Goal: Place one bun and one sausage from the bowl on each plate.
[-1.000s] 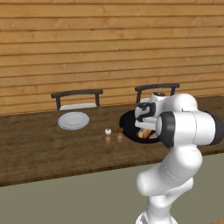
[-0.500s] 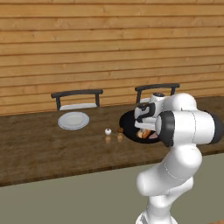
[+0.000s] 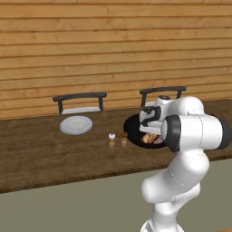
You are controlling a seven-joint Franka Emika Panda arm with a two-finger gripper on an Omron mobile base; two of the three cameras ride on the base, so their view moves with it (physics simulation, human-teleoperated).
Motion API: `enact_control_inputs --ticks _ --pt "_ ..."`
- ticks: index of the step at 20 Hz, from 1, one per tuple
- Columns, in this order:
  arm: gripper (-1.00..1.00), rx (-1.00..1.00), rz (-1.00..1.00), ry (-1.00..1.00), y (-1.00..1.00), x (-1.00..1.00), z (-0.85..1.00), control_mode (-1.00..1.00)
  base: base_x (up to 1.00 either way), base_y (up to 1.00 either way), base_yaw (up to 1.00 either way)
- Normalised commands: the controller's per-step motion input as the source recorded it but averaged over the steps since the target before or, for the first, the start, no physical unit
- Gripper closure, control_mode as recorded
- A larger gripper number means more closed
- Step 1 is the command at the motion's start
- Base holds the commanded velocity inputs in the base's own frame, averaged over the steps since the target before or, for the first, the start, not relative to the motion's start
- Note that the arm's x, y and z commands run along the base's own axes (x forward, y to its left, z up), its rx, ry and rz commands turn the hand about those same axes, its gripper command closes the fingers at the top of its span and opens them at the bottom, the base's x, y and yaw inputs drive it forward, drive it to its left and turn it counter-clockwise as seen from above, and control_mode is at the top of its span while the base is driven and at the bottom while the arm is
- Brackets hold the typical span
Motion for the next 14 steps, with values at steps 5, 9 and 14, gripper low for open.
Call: enact_control_inputs --ticks 5,9,14 --pt "1.00 0.00 0.00 0.00 0.00 0.00 0.00 -1.00 0.00 0.00 0.00" --pt "1.00 0.00 0.00 -0.02 0.00 0.00 -0.13 -1.00 0.00 0.00 0.00" --pt "1.00 0.00 0.00 -0.04 0.00 0.00 -0.39 -1.00 0.00 0.00 0.00"
